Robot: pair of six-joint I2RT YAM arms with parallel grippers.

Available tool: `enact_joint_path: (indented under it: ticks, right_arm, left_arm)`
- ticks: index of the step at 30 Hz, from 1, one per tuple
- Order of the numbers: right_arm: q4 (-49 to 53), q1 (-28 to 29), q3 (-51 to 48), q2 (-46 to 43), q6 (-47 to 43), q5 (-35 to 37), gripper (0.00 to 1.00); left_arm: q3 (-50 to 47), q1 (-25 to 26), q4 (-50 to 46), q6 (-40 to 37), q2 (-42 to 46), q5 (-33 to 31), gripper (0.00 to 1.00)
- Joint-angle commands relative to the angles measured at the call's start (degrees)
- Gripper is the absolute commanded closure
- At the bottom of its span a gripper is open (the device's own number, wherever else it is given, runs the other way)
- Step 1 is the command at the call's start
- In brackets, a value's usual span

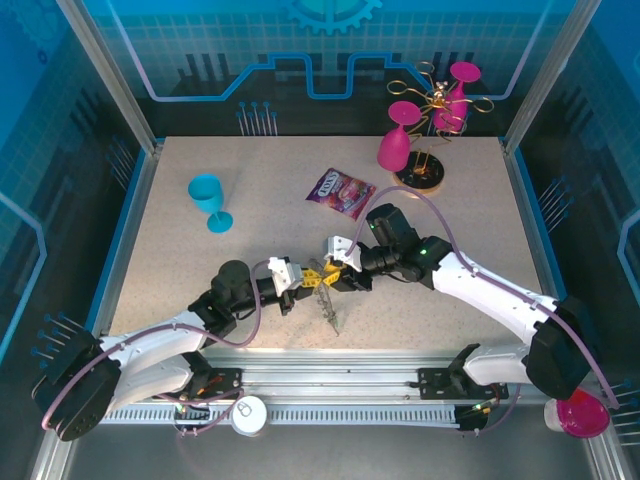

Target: Put the keys on the keyring

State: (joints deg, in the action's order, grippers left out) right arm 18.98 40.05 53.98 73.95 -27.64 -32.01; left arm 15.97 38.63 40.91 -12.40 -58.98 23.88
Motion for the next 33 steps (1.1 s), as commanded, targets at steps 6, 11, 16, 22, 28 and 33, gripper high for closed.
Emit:
enact_joint_path:
  ticks: [6, 11, 16, 22, 28, 33]
  right_arm:
    - [-2.7, -0.2, -0.8, 1.0, 0.5, -3.4, 0.94]
    - [-0.6, -0.2, 0.2, 0.5, -0.4, -2.9, 1.00]
    - [8.7, 2.0, 4.7, 2.2, -5.0, 2.5, 1.00]
    - [17.2, 5.4, 9.8, 5.9, -8.6, 8.3, 1.00]
    - [20.5, 7.2, 13.1, 8.1, -9.9, 8.9, 1.00]
    - [15.4, 5.3, 10.3, 5.3, -5.6, 8.8, 0.82]
  left_arm:
    - [-1.0, 0.1, 7.6, 2.7, -1.2, 3.0, 1.00]
    - [-0.6, 0.1, 6.2, 2.9, -1.3, 0.6, 0.90]
    - [2.6, 0.1, -4.2, -0.1, -0.5, -0.5, 0.79]
    - [4.5, 0.1, -8.5, -1.5, -1.0, 0.7, 0.85]
    - [5.9, 0.1, -9.9, -3.0, -2.0, 2.4, 1.00]
    - [4.3, 0.1, -6.0, -3.3, -1.4, 2.3, 1.00]
